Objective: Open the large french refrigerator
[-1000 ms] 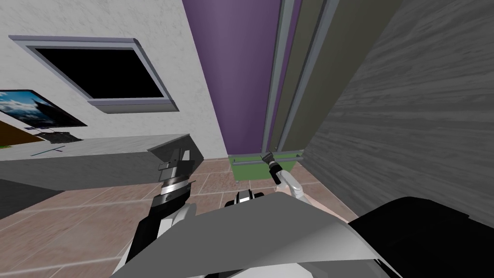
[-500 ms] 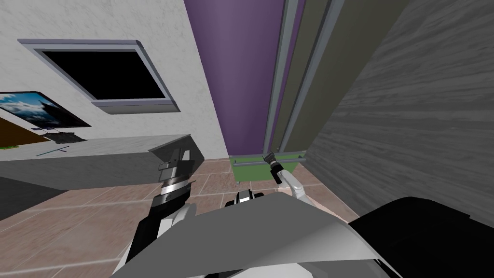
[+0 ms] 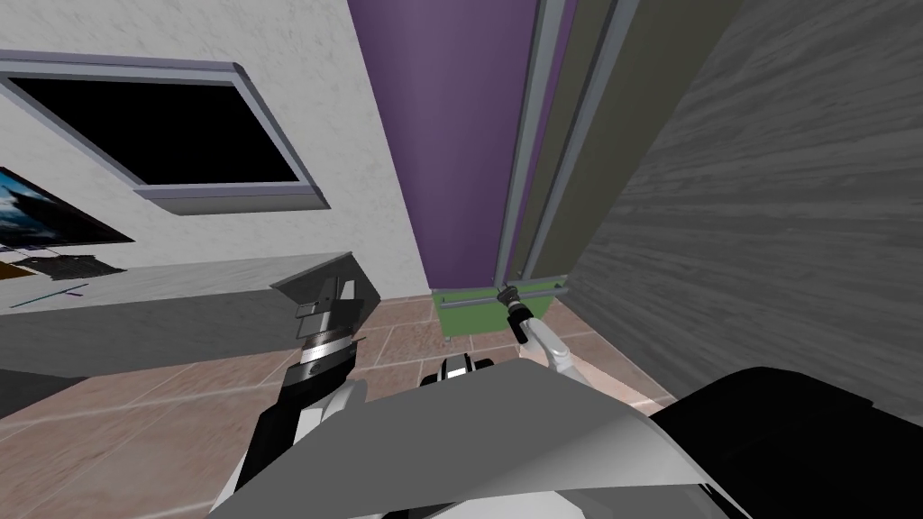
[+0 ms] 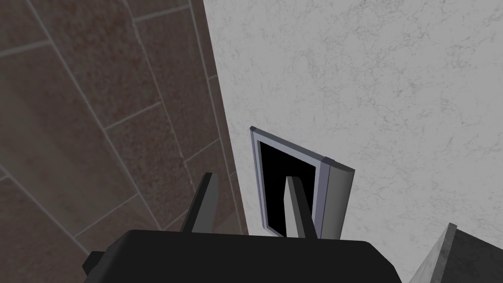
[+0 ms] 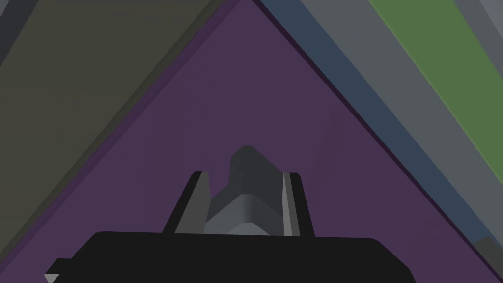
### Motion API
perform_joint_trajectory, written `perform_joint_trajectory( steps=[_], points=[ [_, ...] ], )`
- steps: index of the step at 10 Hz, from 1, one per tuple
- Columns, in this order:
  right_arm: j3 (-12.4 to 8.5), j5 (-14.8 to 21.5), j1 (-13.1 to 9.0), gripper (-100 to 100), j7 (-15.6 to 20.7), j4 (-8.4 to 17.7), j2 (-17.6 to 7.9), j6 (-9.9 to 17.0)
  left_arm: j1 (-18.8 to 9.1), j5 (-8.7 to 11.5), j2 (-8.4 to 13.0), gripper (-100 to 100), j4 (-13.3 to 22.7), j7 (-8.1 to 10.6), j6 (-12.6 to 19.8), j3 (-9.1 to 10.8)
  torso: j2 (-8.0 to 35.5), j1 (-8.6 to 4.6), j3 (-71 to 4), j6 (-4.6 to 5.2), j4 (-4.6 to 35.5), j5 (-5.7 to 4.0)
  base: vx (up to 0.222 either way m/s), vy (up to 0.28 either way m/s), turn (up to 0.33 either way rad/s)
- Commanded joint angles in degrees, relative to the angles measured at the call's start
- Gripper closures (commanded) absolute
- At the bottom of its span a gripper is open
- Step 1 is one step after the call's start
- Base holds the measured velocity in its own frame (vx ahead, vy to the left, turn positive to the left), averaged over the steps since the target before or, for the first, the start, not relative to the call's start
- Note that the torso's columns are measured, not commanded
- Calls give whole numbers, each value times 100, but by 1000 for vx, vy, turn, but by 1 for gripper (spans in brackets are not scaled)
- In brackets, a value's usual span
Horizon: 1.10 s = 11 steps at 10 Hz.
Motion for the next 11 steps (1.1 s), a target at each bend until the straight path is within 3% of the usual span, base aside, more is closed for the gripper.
perform_joint_trajectory(
  steps=[1,6,7,8,11],
  points=[
    [-95,-14,89,100,64,-104,96,207,0,0,0,0,0,0,0,0,-16,9,-10,-5,0,3,-52,263,-143],
    [-310,-62,313,100,204,-294,263,715,0,0,0,0,0,0,0,0,-12,-10,-11,-4,6,4,-109,235,-114],
    [-283,-75,321,100,200,-257,233,682,0,0,0,0,0,0,0,0,-3,-14,-5,14,8,5,-60,114,-59],
    [-365,-1,406,100,219,-302,373,900,0,0,1,0,0,0,0,1,-20,-60,-15,11,12,1,0,196,-144],
    [-449,79,454,100,233,-364,503,1093,1,0,0,0,0,0,0,0,-21,-14,-13,-1,-5,-3,-18,240,-122]
  ],
)
